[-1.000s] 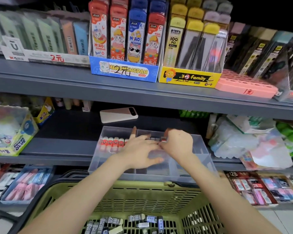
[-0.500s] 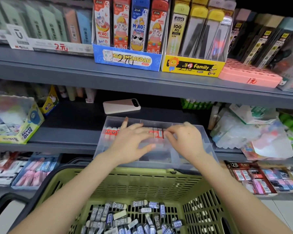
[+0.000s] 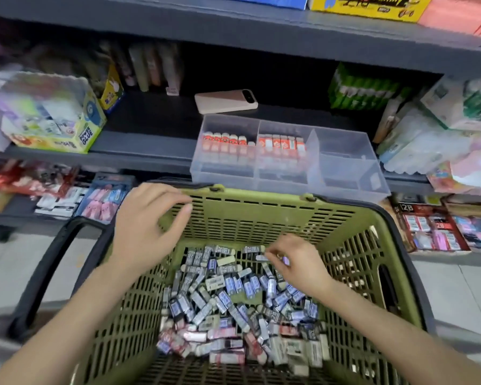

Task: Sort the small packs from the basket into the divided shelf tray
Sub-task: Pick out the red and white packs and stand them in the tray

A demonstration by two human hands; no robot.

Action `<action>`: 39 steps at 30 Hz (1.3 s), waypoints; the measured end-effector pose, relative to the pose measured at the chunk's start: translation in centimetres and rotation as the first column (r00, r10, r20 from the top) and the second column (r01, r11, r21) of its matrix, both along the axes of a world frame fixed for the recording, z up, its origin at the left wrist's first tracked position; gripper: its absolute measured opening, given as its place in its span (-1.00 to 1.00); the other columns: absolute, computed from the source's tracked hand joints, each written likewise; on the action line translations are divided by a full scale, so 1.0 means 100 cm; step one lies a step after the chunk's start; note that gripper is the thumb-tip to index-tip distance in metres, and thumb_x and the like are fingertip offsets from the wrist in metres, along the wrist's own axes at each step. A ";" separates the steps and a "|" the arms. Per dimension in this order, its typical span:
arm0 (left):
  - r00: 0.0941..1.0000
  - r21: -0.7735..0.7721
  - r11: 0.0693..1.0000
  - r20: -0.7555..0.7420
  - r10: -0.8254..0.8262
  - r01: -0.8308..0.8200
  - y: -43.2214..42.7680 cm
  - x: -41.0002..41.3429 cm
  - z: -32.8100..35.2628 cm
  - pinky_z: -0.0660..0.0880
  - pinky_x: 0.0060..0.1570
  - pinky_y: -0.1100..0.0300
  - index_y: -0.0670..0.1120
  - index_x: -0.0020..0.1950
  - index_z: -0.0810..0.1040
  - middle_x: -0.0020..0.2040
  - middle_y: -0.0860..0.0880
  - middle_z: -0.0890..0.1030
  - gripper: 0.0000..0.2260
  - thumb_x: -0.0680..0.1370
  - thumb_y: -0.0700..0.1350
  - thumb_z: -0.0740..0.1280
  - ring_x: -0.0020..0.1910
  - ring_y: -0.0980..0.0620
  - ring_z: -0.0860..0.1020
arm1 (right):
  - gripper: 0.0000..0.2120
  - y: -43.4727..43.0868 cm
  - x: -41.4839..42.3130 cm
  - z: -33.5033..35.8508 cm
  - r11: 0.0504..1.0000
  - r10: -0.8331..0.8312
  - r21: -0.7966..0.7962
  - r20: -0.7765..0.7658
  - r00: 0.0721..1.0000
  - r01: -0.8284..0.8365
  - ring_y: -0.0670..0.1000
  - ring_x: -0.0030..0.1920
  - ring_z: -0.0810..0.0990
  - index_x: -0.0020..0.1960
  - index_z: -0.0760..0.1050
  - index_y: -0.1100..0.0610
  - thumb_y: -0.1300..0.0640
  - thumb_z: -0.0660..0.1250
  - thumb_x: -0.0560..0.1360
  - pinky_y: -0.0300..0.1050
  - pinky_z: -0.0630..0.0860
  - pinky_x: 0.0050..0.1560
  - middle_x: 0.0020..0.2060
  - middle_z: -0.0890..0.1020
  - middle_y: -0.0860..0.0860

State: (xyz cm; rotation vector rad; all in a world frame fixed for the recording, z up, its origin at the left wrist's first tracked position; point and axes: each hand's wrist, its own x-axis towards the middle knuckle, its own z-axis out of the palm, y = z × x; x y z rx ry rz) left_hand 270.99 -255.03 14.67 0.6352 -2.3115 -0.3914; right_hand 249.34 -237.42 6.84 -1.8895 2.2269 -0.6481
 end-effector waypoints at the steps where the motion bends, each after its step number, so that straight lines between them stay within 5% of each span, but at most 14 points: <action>1: 0.999 0.043 0.999 0.037 -0.006 0.005 0.004 0.009 -0.005 0.43 -0.02 0.09 -0.21 -0.11 0.67 -0.14 -0.08 0.65 -0.74 0.53 -0.06 0.27 -0.12 -0.09 0.58 | -0.84 0.006 0.005 -0.009 0.965 0.026 0.257 0.087 0.996 -0.048 -0.04 -0.20 0.58 -0.10 0.63 0.12 0.06 0.32 0.51 -0.08 0.56 -0.13 -0.18 0.66 -0.02; 4: 0.983 0.183 0.983 0.171 -0.066 0.034 0.015 0.027 -0.017 0.47 0.02 0.03 -0.18 -0.04 0.67 -0.09 -0.06 0.66 -0.66 0.52 0.03 0.22 -0.07 -0.08 0.59 | -0.80 0.023 0.022 -0.039 0.727 0.094 0.662 0.167 0.981 -0.182 -0.06 -0.06 0.60 0.04 0.62 0.03 -0.03 0.34 0.49 -0.18 0.51 -0.03 -0.04 0.67 -0.06; 9: 0.947 0.304 0.951 0.283 -0.151 0.060 0.028 0.031 -0.032 0.35 0.16 0.11 -0.08 0.12 0.63 0.05 0.06 0.60 -0.71 0.54 0.07 0.29 0.08 0.05 0.51 | -0.81 0.049 0.038 -0.063 0.571 0.209 0.819 -0.073 0.975 -0.061 0.00 0.02 0.58 0.05 0.57 0.05 0.06 0.39 0.45 -0.09 0.53 0.03 -0.02 0.63 -0.03; 15: 0.895 0.420 0.901 0.351 -0.276 0.113 0.045 0.022 -0.047 0.32 0.21 0.20 0.01 0.16 0.59 0.08 0.18 0.52 -0.78 0.55 -0.01 0.31 -0.04 0.31 0.43 | -0.84 0.064 0.033 -0.063 0.632 0.201 0.772 -0.079 0.976 -0.067 -0.08 0.00 0.58 0.06 0.57 0.00 0.08 0.32 0.49 -0.22 0.52 -0.01 -0.02 0.62 -0.10; 18: 0.847 0.567 0.819 0.391 -0.360 0.086 0.059 0.012 -0.057 0.43 0.19 0.24 0.00 0.17 0.57 0.09 0.14 0.57 -0.80 0.56 -0.05 0.31 -0.04 0.30 0.47 | -0.95 0.053 0.028 -0.045 0.748 -0.123 0.661 0.222 0.967 -0.057 -0.07 -0.18 0.58 -0.07 0.56 0.04 0.09 0.33 0.50 -0.21 0.54 -0.17 -0.20 0.60 -0.09; 21: 0.787 0.754 0.655 0.379 -0.487 0.042 0.079 -0.001 -0.063 0.45 0.23 0.20 0.02 0.36 0.41 0.23 0.05 0.55 -0.61 0.55 0.04 0.30 0.15 0.14 0.52 | -0.90 0.033 0.034 -0.015 0.873 -0.382 0.480 0.787 0.484 -0.091 -0.02 -0.25 0.61 -0.04 0.60 0.16 0.19 0.39 0.45 -0.22 0.56 -0.24 -0.18 0.67 0.10; 23: 0.779 0.841 0.537 0.291 -0.556 0.069 0.091 -0.008 -0.068 0.52 0.17 0.10 0.01 0.36 0.39 0.21 0.00 0.57 -0.62 0.56 0.03 0.30 0.13 0.05 0.57 | -0.80 0.023 0.039 -0.002 0.909 -0.362 0.395 0.906 0.218 -0.135 0.03 -0.17 0.65 0.01 0.61 0.21 0.19 0.42 0.39 -0.21 0.59 -0.17 -0.09 0.67 0.18; 25: 0.835 0.918 0.392 0.174 -0.522 0.054 0.100 -0.011 -0.069 0.61 -0.02 0.08 -0.07 0.28 0.43 0.09 -0.08 0.61 -0.72 0.58 -0.09 0.29 -0.02 0.01 0.64 | -0.75 0.022 0.040 0.001 0.911 -0.359 0.371 0.928 0.099 -0.180 0.05 -0.13 0.66 0.05 0.60 0.23 0.24 0.42 0.38 -0.20 0.61 -0.15 -0.07 0.68 0.17; 26: 0.863 0.940 0.340 0.145 -0.485 0.033 0.101 -0.012 -0.070 0.63 -0.10 0.12 -0.11 0.26 0.43 0.04 -0.10 0.62 -0.75 0.58 -0.13 0.28 -0.10 0.02 0.66 | -0.77 0.025 0.038 -0.002 0.897 -0.375 0.394 0.918 0.125 -0.200 0.04 -0.12 0.67 0.05 0.60 0.20 0.28 0.41 0.39 -0.19 0.61 -0.15 -0.07 0.69 0.13; 27: 0.883 0.948 0.318 0.144 -0.448 0.007 0.100 -0.012 -0.071 0.63 -0.15 0.16 -0.14 0.25 0.43 -0.01 -0.11 0.62 -0.76 0.59 -0.16 0.26 -0.16 0.04 0.66 | -0.79 0.030 0.036 -0.008 0.870 -0.387 0.446 0.882 0.269 -0.210 0.00 -0.11 0.66 0.04 0.61 0.14 0.28 0.40 0.41 -0.19 0.60 -0.13 -0.08 0.69 0.07; 29: 0.912 0.966 0.255 0.128 -0.389 -0.027 0.095 -0.011 -0.070 0.61 -0.24 0.22 -0.16 0.22 0.42 -0.07 -0.12 0.63 -0.81 0.61 -0.20 0.23 -0.25 0.05 0.64 | -0.80 0.046 0.031 -0.025 0.774 -0.253 0.613 0.532 0.809 -0.161 -0.11 -0.11 0.62 0.03 0.61 -0.02 0.19 0.40 0.44 -0.20 0.57 -0.07 -0.06 0.67 -0.06; 30: 0.923 0.979 0.200 0.103 -0.370 -0.029 0.091 -0.011 -0.069 0.59 -0.26 0.23 -0.14 0.20 0.43 -0.10 -0.12 0.63 -0.83 0.61 -0.21 0.22 -0.26 0.05 0.63 | -0.77 0.053 0.029 -0.036 0.731 -0.079 0.672 0.250 0.965 -0.114 -0.12 -0.08 0.60 0.07 0.59 -0.08 0.12 0.40 0.44 -0.21 0.53 -0.09 -0.02 0.64 -0.10; 33: 0.945 0.997 0.059 0.067 -0.320 -0.051 0.082 -0.013 -0.066 0.55 -0.28 0.27 -0.12 0.08 0.49 -0.15 -0.08 0.62 -0.89 0.59 -0.25 0.25 -0.28 0.10 0.60 | -0.65 0.063 0.029 -0.062 0.692 0.262 0.715 -0.129 0.956 -0.093 -0.02 0.10 0.53 0.23 0.51 -0.16 0.13 0.34 0.48 -0.15 0.49 -0.15 0.12 0.52 -0.02; 39: 0.989 0.959 -0.266 0.066 -0.131 -0.099 0.079 -0.015 -0.070 0.46 -0.29 0.26 -0.17 0.04 0.51 -0.21 -0.05 0.50 -0.86 0.50 -0.25 0.37 -0.29 0.08 0.45 | -0.75 0.060 0.028 -0.076 0.744 0.377 0.645 -0.195 0.906 -0.171 0.05 0.08 0.46 0.17 0.56 -0.06 0.06 0.34 0.50 -0.10 0.46 -0.07 -0.02 0.45 -0.01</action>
